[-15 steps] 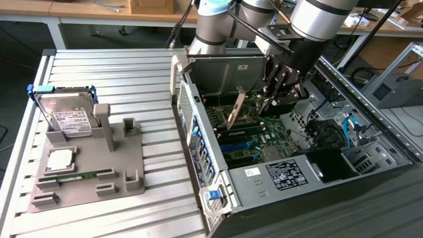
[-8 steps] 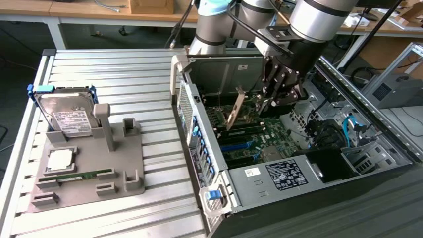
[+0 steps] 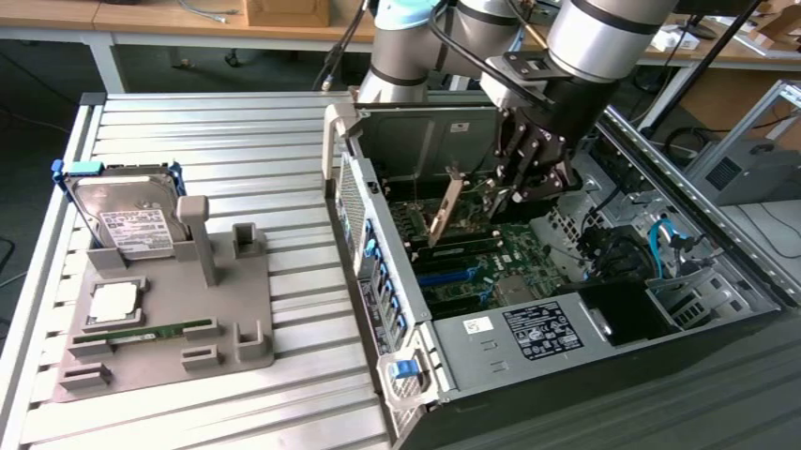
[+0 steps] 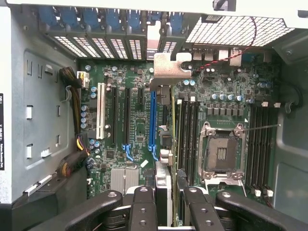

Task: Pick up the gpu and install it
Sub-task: 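Insert the gpu into the slot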

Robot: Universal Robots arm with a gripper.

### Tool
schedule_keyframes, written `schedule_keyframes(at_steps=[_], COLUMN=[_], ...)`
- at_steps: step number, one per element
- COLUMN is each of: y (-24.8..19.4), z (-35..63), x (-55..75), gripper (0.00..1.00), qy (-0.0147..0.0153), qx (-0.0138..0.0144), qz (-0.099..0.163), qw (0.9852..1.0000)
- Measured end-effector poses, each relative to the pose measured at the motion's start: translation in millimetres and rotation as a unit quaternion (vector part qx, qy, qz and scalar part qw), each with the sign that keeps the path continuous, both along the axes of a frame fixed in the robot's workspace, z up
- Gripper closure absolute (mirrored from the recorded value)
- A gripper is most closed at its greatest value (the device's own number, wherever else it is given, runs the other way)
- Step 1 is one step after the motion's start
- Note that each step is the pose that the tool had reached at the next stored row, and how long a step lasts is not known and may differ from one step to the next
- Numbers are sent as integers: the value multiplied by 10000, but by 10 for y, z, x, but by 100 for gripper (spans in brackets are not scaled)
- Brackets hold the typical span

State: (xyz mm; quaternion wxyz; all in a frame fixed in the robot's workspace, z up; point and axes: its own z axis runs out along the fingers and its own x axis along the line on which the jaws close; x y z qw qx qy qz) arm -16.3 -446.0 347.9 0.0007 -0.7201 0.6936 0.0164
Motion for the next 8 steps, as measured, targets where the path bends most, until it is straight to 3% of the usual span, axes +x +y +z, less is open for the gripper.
schedule_keyframes(at_steps=[8], y=[-6], z=[-33], x=[-16], gripper=[73], qy=[0], qx=[0], qz=[0], qw=[10000])
